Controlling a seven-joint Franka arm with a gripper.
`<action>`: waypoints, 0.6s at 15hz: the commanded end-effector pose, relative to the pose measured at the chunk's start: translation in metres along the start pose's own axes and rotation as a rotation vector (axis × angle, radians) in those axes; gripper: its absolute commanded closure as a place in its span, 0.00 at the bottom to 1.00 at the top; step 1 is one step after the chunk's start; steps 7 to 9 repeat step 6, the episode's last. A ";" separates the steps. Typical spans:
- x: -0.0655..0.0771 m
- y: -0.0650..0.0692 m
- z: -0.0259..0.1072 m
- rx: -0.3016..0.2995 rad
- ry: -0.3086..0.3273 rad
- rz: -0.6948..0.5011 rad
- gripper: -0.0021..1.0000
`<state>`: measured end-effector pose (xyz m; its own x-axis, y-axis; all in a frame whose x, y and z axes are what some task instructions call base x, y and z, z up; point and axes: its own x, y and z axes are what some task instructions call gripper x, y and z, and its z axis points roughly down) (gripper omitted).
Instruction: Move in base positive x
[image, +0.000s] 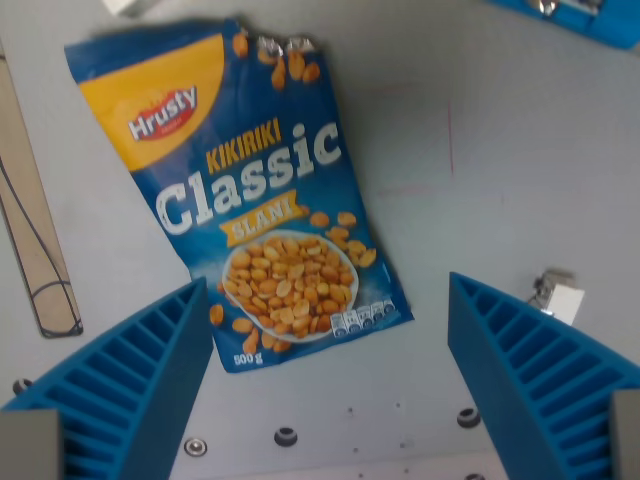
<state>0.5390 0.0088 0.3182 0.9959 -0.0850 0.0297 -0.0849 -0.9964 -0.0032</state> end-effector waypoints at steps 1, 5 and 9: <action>0.016 -0.004 -0.003 -0.007 -0.034 0.008 0.00; 0.036 -0.008 0.000 -0.007 -0.034 0.008 0.00; 0.041 -0.008 0.000 -0.007 -0.034 0.008 0.00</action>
